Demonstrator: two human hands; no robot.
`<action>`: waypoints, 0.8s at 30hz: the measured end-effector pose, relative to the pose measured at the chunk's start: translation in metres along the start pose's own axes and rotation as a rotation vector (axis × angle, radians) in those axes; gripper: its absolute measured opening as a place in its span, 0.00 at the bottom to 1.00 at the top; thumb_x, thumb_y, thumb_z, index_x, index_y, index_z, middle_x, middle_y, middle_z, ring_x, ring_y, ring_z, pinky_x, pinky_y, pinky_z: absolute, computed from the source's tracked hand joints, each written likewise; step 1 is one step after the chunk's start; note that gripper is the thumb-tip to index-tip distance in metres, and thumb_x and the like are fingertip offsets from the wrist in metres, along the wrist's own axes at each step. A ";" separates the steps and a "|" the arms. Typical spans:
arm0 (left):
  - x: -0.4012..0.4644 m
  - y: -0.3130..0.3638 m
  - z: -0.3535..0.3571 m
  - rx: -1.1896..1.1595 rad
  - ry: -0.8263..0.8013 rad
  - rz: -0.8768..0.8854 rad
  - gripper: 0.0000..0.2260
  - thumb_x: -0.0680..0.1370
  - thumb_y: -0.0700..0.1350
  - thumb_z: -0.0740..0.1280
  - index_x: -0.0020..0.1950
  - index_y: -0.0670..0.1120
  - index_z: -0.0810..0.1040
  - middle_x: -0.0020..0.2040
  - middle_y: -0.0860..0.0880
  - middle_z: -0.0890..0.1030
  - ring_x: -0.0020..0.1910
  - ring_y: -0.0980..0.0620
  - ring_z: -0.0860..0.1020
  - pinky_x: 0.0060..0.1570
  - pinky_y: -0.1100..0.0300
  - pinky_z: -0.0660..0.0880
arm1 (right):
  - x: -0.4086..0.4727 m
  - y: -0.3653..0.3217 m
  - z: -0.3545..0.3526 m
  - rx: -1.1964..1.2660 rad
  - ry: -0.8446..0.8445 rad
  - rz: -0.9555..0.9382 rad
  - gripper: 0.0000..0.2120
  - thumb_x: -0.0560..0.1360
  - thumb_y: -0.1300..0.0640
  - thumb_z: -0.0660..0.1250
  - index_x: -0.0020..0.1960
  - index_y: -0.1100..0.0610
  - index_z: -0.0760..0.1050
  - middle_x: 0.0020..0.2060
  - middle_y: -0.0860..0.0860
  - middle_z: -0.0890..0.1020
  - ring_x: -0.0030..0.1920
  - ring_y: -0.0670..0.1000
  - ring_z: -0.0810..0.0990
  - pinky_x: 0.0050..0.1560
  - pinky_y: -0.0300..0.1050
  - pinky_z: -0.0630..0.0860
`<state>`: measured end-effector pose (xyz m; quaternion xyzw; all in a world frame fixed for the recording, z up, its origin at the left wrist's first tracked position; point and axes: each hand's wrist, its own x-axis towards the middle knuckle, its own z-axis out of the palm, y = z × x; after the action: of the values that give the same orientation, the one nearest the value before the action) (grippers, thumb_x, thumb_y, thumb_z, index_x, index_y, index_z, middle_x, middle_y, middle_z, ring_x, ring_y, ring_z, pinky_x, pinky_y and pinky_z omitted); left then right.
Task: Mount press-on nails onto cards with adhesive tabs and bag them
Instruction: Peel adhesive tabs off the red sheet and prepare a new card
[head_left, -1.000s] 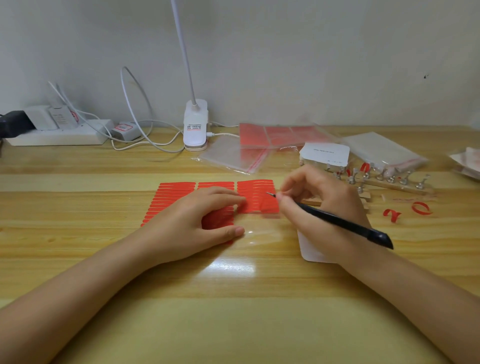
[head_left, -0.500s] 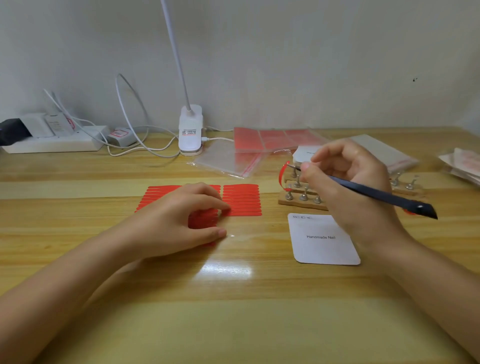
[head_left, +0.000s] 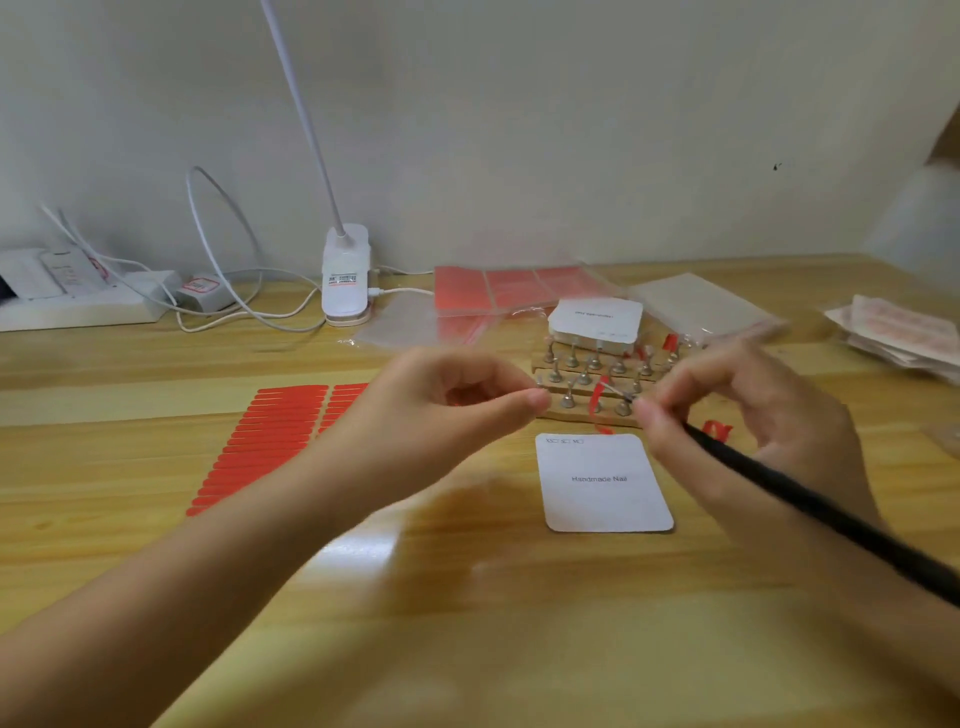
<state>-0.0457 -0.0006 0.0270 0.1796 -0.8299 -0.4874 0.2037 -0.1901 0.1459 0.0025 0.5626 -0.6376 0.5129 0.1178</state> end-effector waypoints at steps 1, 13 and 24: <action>0.001 0.002 0.006 -0.008 0.000 -0.016 0.13 0.63 0.59 0.67 0.38 0.52 0.82 0.32 0.50 0.80 0.32 0.58 0.75 0.36 0.66 0.74 | -0.004 0.001 -0.001 -0.089 -0.003 -0.068 0.04 0.70 0.58 0.68 0.39 0.53 0.73 0.33 0.48 0.78 0.38 0.42 0.76 0.43 0.25 0.68; 0.011 0.010 0.035 -0.076 0.075 -0.209 0.11 0.68 0.55 0.71 0.27 0.53 0.81 0.22 0.58 0.74 0.21 0.63 0.69 0.24 0.72 0.66 | -0.010 0.022 0.000 -0.451 -0.049 -0.579 0.07 0.70 0.67 0.65 0.35 0.60 0.77 0.28 0.52 0.76 0.29 0.55 0.75 0.41 0.48 0.70; 0.013 0.006 0.033 -0.071 0.065 -0.279 0.09 0.68 0.50 0.73 0.29 0.50 0.82 0.24 0.58 0.76 0.21 0.61 0.69 0.24 0.70 0.66 | -0.008 0.015 0.001 -0.578 -0.084 -0.728 0.08 0.63 0.71 0.70 0.31 0.60 0.77 0.26 0.52 0.76 0.26 0.54 0.73 0.38 0.47 0.71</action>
<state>-0.0744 0.0199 0.0200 0.3016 -0.7722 -0.5337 0.1671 -0.1998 0.1474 -0.0115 0.7142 -0.5196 0.2162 0.4162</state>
